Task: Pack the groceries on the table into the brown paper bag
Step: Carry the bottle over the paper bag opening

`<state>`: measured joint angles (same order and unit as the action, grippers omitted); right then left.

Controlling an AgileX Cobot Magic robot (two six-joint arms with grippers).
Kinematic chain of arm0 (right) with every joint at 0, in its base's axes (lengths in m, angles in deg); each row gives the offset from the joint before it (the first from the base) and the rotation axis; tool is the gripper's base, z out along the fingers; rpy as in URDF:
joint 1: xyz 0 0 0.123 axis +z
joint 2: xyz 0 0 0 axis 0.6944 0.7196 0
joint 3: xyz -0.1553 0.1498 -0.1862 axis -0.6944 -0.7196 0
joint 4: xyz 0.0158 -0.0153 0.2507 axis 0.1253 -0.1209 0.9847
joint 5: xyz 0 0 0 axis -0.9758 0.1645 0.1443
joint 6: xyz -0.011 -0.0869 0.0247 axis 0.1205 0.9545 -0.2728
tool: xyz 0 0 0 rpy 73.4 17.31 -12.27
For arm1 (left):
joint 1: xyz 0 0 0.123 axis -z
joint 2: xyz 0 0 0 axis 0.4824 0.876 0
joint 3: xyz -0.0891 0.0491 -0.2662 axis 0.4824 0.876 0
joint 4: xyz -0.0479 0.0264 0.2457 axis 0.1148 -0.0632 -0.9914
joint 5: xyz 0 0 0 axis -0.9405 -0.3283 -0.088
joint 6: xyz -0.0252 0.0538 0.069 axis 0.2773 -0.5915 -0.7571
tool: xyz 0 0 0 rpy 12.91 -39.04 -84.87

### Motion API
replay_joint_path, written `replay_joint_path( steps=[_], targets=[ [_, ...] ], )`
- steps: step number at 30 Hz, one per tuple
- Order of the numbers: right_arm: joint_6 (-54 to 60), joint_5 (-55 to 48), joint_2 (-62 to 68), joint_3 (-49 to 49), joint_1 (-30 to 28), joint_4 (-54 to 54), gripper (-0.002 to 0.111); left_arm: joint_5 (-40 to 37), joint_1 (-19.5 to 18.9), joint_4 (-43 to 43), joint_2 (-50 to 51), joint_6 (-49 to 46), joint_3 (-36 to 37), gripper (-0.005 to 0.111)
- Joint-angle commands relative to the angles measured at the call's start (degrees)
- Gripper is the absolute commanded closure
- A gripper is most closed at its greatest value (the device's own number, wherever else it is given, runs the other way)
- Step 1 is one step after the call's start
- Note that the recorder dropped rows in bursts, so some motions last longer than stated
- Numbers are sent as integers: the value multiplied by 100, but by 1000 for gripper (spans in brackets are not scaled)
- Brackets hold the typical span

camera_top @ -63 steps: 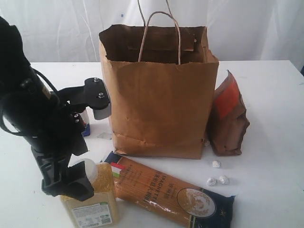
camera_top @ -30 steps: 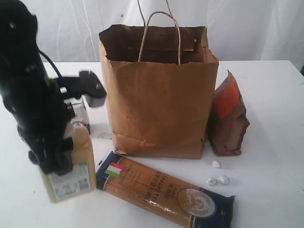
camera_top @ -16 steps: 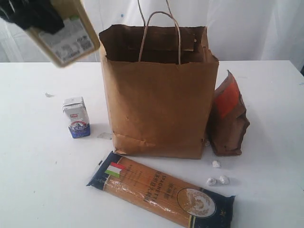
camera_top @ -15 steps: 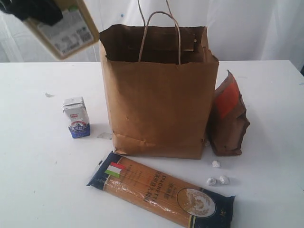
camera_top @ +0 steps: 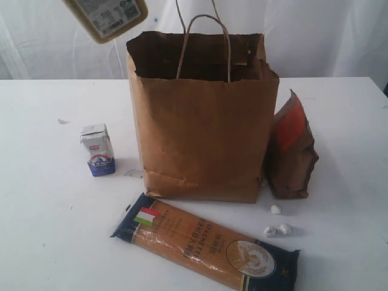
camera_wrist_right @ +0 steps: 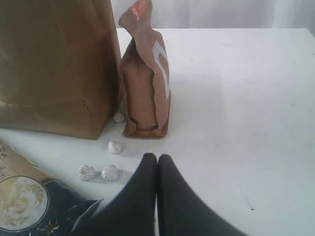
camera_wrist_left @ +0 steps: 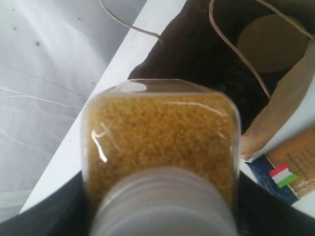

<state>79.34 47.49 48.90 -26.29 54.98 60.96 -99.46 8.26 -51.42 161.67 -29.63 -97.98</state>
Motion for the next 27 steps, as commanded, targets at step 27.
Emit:
replay_joint_path(
  steps=[27],
  targets=[
    [-95, 44, -32, -11, -16, -33, 108, 1371, 20, 531, 1014, -522, -109, 107]
  ],
)
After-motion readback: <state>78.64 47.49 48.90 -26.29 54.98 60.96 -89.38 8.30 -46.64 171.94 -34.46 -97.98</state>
